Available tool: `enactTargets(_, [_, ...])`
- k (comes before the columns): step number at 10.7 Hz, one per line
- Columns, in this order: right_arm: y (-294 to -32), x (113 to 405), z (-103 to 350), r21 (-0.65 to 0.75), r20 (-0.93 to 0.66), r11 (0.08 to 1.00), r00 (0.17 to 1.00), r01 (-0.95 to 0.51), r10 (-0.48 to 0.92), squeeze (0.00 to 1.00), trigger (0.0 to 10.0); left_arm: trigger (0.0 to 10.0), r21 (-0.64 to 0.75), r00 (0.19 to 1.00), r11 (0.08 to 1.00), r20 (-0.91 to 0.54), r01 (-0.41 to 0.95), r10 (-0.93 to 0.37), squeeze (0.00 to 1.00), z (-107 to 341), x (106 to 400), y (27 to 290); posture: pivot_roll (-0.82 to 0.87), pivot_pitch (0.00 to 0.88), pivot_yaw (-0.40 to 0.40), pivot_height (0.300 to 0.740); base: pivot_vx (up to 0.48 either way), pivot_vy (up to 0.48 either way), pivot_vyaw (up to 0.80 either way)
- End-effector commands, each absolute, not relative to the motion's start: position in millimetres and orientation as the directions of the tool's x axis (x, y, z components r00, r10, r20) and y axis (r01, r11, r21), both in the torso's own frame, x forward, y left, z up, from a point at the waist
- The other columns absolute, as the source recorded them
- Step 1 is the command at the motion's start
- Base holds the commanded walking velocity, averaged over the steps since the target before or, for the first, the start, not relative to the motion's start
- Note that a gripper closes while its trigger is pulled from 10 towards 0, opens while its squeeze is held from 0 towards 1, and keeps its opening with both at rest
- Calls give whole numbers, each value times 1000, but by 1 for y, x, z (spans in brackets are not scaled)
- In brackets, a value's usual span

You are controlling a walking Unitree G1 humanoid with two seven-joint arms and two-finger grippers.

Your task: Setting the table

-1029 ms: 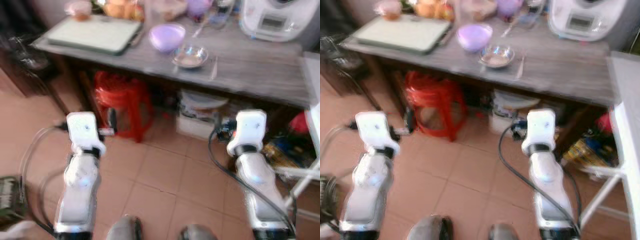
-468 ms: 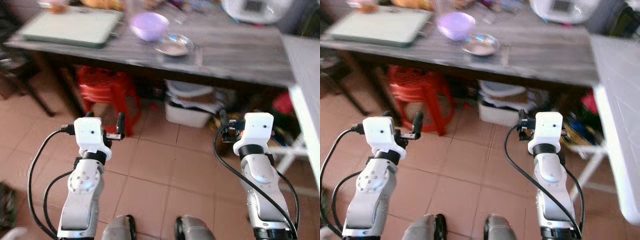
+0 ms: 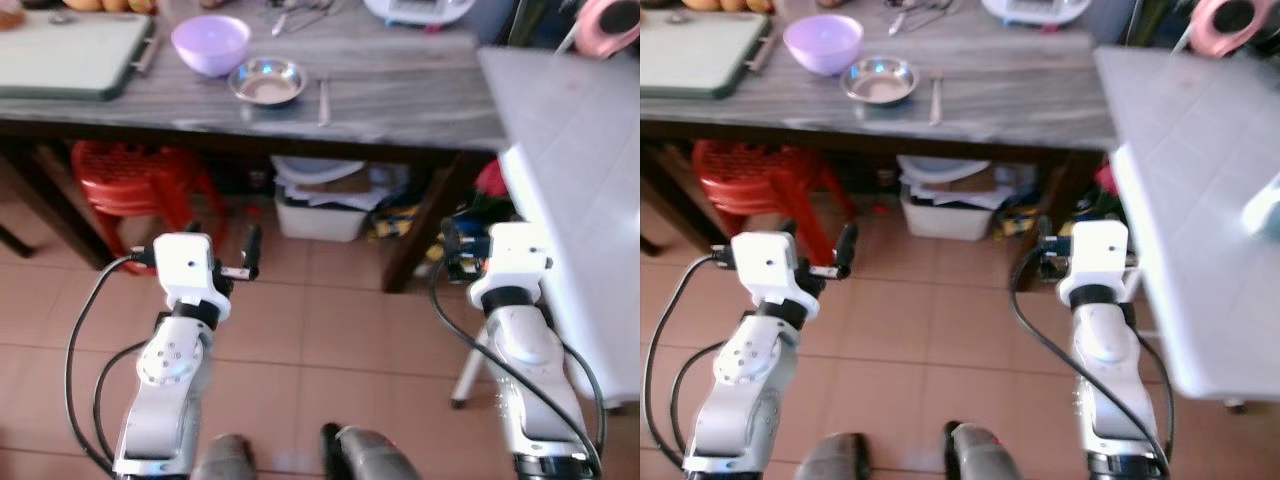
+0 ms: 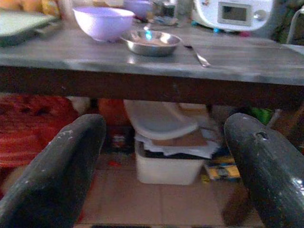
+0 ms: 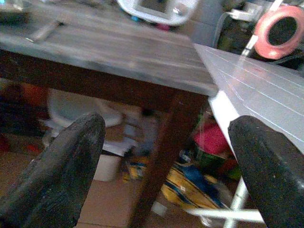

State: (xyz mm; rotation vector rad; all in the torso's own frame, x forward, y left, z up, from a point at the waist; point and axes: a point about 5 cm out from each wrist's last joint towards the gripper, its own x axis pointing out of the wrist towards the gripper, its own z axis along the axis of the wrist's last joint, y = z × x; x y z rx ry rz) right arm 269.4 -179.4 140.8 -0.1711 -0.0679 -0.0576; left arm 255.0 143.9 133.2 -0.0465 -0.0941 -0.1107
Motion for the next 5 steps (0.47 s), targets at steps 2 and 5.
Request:
enactTargets(2, [-182, 269, 143, -176, 79, 983, 996, 59, -46, 0, 10000, 10000, -53, 988, 992, 107, 114, -108, 0, 135, 252, 144, -46, 170, -26, 740, 0, -414, 0])
enactTargets(5, [-178, 271, 146, -191, 98, 981, 995, 25, -7, 0, 10000, 10000, -57, 987, 991, 112, 120, -113, 0, 135, 253, 144, -48, 163, -31, 740, 0, -419, -267])
